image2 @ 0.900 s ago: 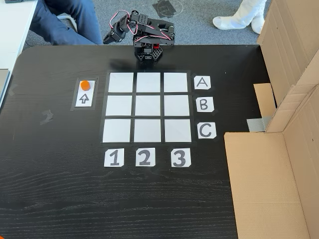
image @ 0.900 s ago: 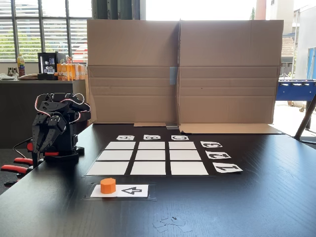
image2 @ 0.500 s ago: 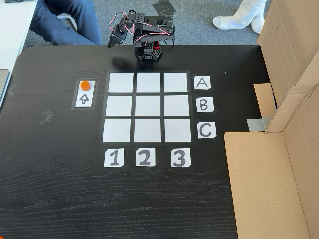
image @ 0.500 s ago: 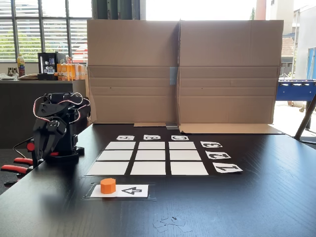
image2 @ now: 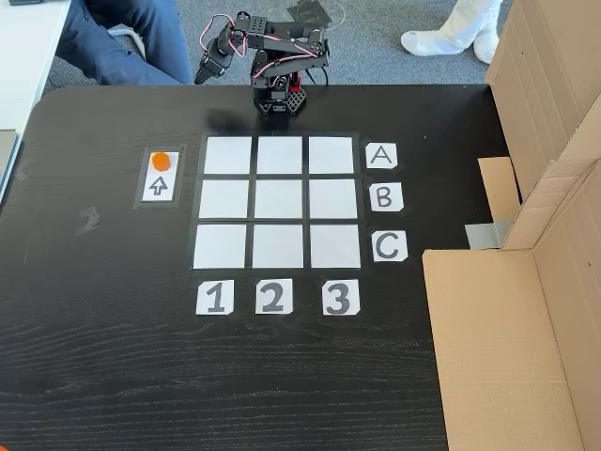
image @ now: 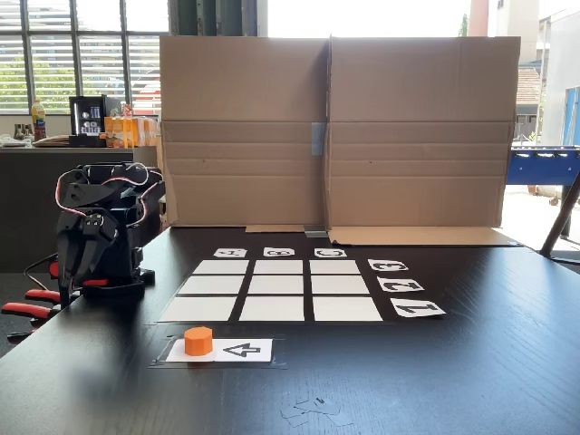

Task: Pick up the round, orange token and place it in the grid on square A1.

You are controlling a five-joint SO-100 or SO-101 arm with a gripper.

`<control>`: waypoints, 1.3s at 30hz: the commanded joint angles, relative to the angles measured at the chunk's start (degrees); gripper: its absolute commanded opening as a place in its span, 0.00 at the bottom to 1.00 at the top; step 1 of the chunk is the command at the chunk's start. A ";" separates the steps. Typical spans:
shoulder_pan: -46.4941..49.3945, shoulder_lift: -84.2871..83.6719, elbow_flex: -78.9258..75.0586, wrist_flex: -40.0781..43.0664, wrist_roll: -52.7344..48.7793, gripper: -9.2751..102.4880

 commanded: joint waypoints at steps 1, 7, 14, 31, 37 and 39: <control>0.79 -4.75 -5.98 -0.70 -1.05 0.19; 0.00 -17.40 -17.49 0.26 -1.76 0.22; -1.93 -30.67 -31.90 5.45 -1.76 0.27; -14.59 -53.79 -58.27 15.82 2.20 0.28; -19.07 -59.94 -66.18 16.17 5.89 0.28; -20.30 -61.96 -68.99 16.26 6.77 0.29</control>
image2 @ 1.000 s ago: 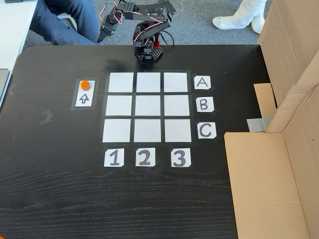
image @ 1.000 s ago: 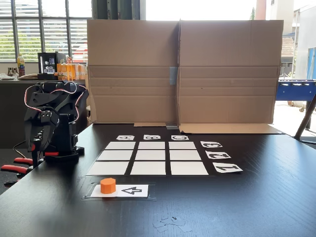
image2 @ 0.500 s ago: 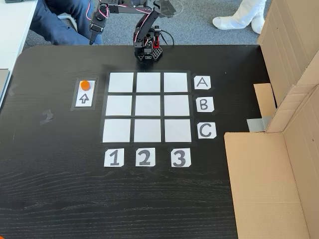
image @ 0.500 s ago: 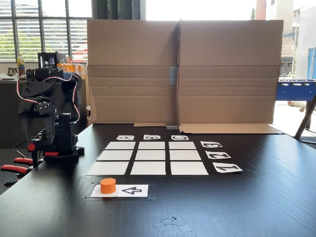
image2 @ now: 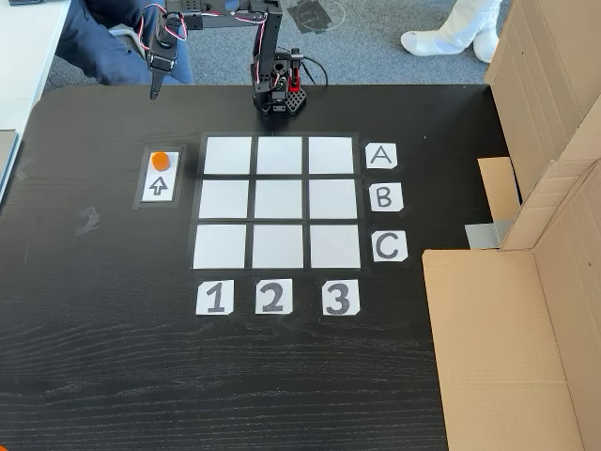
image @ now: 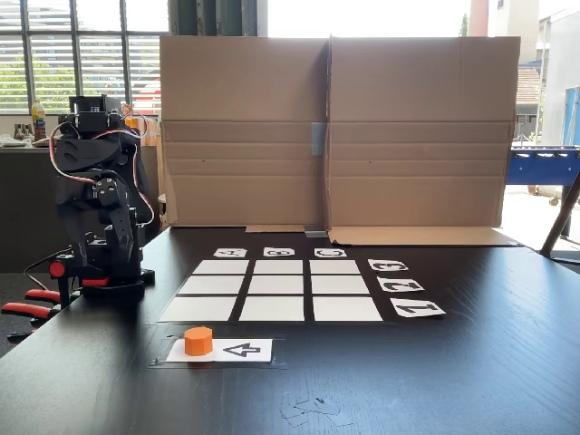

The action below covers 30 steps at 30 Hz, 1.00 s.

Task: Pick up the round, orange token and place it in the grid on square A1.

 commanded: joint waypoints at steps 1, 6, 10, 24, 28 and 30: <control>-2.02 -2.02 -5.71 0.62 1.23 0.29; -5.89 -6.50 -11.43 0.62 2.81 0.29; -9.14 -11.16 -16.17 0.62 4.66 0.29; -16.00 -23.91 -21.53 0.70 5.19 0.30; -17.23 -26.46 -22.24 0.35 5.19 0.30; -17.75 -27.51 -22.59 0.35 5.19 0.30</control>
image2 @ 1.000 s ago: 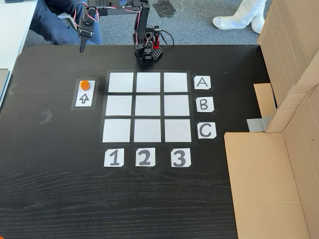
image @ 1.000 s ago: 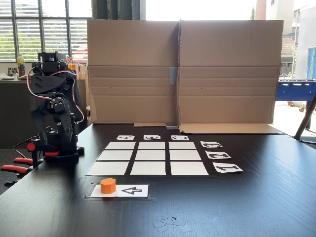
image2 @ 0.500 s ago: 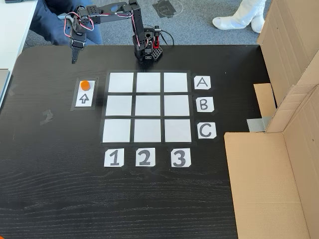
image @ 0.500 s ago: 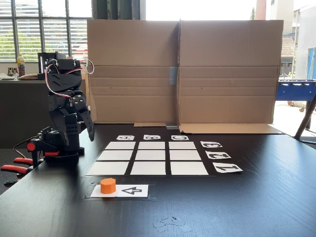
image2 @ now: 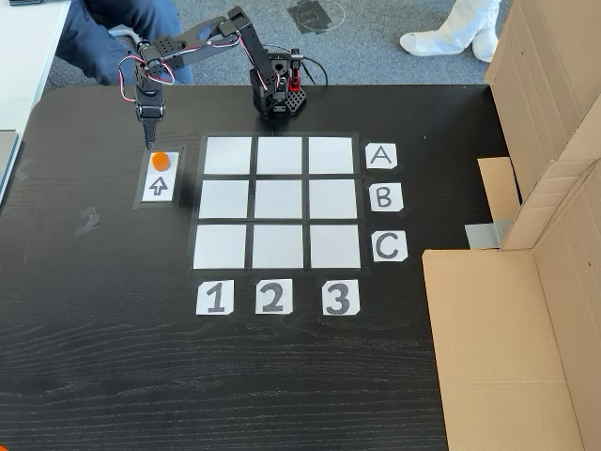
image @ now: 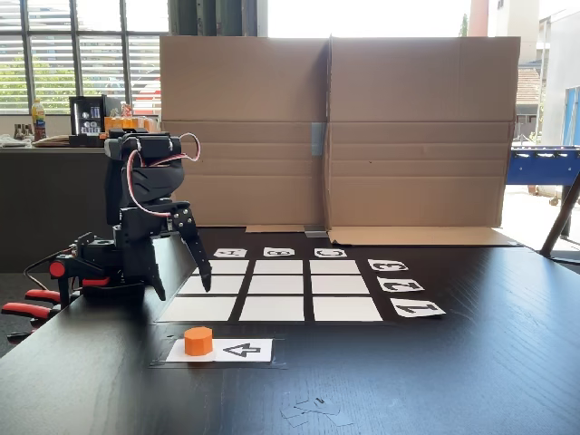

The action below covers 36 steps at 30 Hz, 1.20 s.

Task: Pick up the round, orange token and place it in the grid on square A1.

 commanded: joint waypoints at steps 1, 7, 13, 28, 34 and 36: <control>-1.05 -0.44 -2.46 -0.35 0.35 0.30; -1.85 -2.99 -3.25 -0.18 -1.93 0.30; -1.93 -4.66 -2.90 0.00 -5.10 0.30; -1.49 -9.32 -3.78 -1.49 -10.81 0.29; -1.49 -10.55 -4.22 -2.02 -10.81 0.29; -1.49 -10.72 -4.22 -2.29 -11.07 0.29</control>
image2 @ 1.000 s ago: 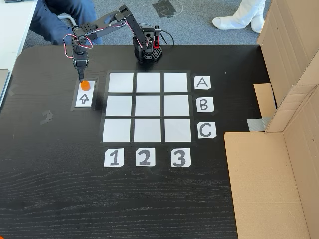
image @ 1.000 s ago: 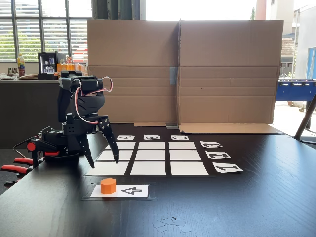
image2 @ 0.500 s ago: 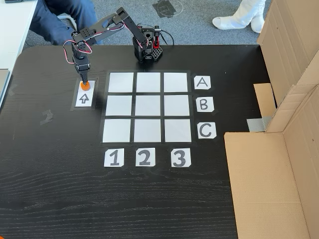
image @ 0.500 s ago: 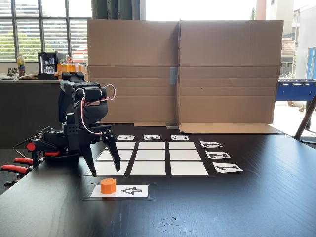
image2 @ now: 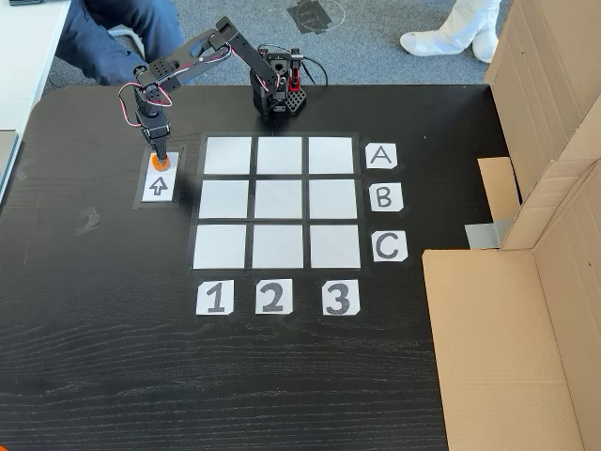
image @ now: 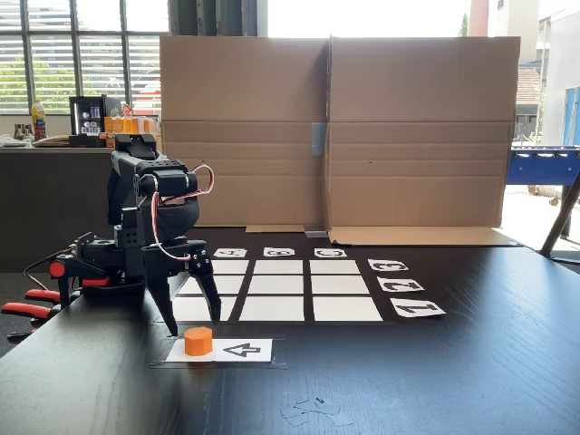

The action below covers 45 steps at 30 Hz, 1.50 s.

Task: Pick up the round, orange token and place it in the grid on square A1.

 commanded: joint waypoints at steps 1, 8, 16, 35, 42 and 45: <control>0.09 0.18 -2.02 -0.70 -0.44 0.29; -0.09 -0.26 -2.02 -1.67 -0.88 0.30; -0.09 -1.41 -2.02 -2.37 -1.49 0.29; -0.53 -3.87 -2.29 -3.08 -1.67 0.29; -0.62 -4.22 -2.29 -3.08 -1.67 0.26; -0.62 -4.31 -2.29 -3.08 -1.67 0.23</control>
